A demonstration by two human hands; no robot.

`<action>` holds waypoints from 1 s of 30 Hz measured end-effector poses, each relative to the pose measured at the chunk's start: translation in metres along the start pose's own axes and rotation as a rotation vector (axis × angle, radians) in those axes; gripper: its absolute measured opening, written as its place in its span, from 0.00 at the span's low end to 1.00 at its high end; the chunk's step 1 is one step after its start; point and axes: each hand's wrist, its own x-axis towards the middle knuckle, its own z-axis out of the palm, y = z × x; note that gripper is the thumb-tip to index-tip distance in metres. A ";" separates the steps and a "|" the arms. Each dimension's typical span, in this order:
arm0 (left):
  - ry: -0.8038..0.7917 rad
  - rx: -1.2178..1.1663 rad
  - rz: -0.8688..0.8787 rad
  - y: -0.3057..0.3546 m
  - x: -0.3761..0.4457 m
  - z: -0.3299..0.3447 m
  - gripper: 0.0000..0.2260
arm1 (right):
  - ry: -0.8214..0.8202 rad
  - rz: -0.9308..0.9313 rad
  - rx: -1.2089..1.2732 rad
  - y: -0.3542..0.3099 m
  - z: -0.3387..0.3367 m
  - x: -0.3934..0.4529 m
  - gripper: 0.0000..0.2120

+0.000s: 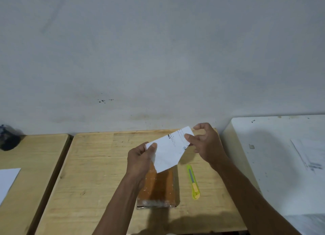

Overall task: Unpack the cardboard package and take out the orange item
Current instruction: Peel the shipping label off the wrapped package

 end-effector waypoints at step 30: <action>-0.119 1.009 0.887 0.031 0.001 -0.003 0.06 | -0.191 -0.696 -0.738 -0.026 0.012 -0.001 0.10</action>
